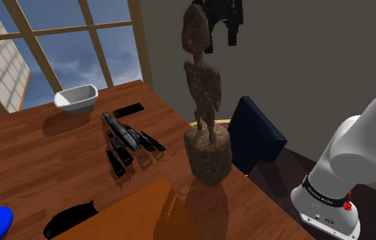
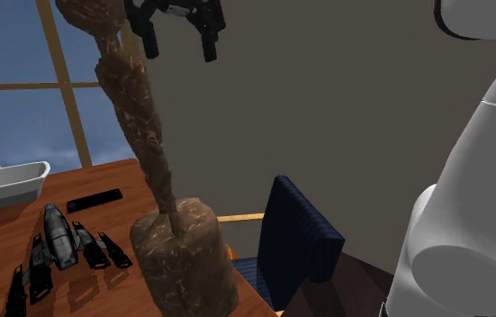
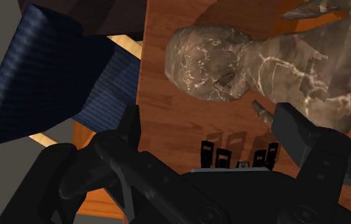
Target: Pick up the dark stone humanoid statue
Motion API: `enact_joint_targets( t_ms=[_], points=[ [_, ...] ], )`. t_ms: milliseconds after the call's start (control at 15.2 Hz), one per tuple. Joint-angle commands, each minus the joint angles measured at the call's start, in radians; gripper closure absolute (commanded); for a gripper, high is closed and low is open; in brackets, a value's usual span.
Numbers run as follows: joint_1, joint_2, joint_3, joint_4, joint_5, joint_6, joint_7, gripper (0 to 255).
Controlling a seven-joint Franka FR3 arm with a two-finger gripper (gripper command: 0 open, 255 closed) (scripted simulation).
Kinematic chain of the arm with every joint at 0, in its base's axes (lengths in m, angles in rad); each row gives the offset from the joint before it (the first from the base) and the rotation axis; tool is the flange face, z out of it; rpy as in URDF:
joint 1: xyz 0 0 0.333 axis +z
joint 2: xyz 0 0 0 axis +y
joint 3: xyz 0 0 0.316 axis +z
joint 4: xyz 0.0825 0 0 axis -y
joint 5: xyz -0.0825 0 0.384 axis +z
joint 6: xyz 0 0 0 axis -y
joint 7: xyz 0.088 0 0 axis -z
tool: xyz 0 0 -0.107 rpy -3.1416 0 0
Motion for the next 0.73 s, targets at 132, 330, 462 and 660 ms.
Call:
enact_joint_targets(
  t_ms=[132, 330, 462, 660],
  points=[
    [0.014, 0.088, 0.033, 0.118, -0.008, -0.039, 0.083, 0],
    [0.01, 0.051, 0.025, 0.032, 0.0, 0.011, 0.064, 0],
    [0.008, 0.029, 0.021, -0.021, 0.005, 0.043, 0.053, 0],
    [0.007, 0.013, 0.018, -0.061, 0.008, 0.067, 0.045, 0]
  ],
)
